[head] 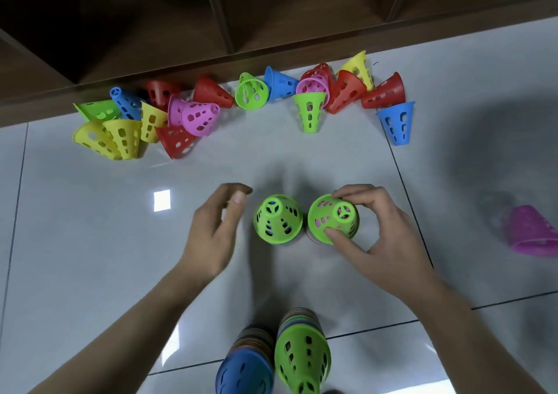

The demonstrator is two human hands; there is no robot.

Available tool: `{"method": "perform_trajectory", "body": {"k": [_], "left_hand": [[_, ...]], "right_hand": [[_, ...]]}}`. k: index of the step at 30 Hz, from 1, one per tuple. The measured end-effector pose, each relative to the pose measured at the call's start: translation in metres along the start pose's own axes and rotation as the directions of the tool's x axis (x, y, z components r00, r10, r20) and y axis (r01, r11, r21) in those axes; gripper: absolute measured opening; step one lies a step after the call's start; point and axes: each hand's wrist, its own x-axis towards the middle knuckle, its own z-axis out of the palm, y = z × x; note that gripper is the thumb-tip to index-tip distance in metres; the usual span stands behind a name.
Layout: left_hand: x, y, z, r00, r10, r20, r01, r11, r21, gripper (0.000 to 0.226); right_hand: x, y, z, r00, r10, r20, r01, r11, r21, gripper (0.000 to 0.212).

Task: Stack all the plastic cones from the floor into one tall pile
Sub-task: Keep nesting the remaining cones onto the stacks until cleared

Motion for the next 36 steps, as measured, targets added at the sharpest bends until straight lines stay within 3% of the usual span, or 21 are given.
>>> {"method": "perform_trajectory", "body": {"k": [4, 8, 10, 12, 14, 18, 21, 24, 29, 36], "left_hand": [[0.038, -0.012, -0.014, 0.997, -0.067, 0.027, 0.067, 0.998, -0.016, 0.052], [0.064, -0.012, -0.017, 0.996, -0.053, 0.077, 0.05, 0.998, 0.036, 0.04], [0.078, -0.011, -0.015, 0.999, -0.019, 0.05, 0.013, 0.995, 0.102, 0.027], [0.092, -0.011, -0.011, 1.0, -0.009, 0.022, 0.006, 0.99, 0.137, 0.019], [0.106, -0.011, -0.006, 1.0, -0.001, 0.02, -0.003, 0.983, 0.185, 0.033], [0.144, -0.012, 0.0, 0.992, 0.1, 0.083, -0.125, 0.909, 0.397, 0.056], [0.181, -0.003, 0.003, 0.991, 0.131, 0.03, -0.13, 0.888, 0.442, 0.057], [0.217, -0.001, 0.007, 0.995, 0.094, 0.025, -0.094, 0.868, 0.487, 0.062], [0.244, -0.01, 0.017, 0.983, -0.099, 0.152, -0.014, 0.792, 0.61, 0.072], [0.212, -0.015, 0.019, 0.996, 0.061, 0.065, -0.086, 0.851, 0.518, 0.028]], "right_hand": [[0.019, 0.003, -0.013, 0.999, 0.051, 0.018, -0.054, 0.97, 0.236, 0.044], [0.063, 0.02, -0.016, 0.985, 0.138, -0.102, -0.117, 0.975, 0.191, 0.02], [0.089, 0.037, -0.009, 0.977, 0.193, -0.091, -0.182, 0.976, 0.122, 0.012], [0.112, 0.054, 0.002, 0.971, 0.236, -0.036, -0.236, 0.972, 0.02, 0.02], [0.127, 0.068, 0.011, 0.969, 0.244, 0.02, -0.24, 0.962, -0.128, 0.039], [0.152, 0.069, 0.016, 0.98, 0.14, 0.142, -0.074, 0.916, -0.393, 0.07], [0.181, 0.06, 0.006, 0.983, 0.062, 0.17, 0.039, 0.843, -0.536, 0.078], [0.202, 0.056, 0.005, 0.96, 0.079, 0.267, 0.115, 0.761, -0.639, 0.08], [0.2, 0.069, 0.022, 0.95, 0.135, 0.283, 0.067, 0.795, -0.603, 0.081], [0.178, 0.082, 0.034, 0.99, 0.096, 0.099, -0.034, 0.866, -0.499, 0.073]]}}
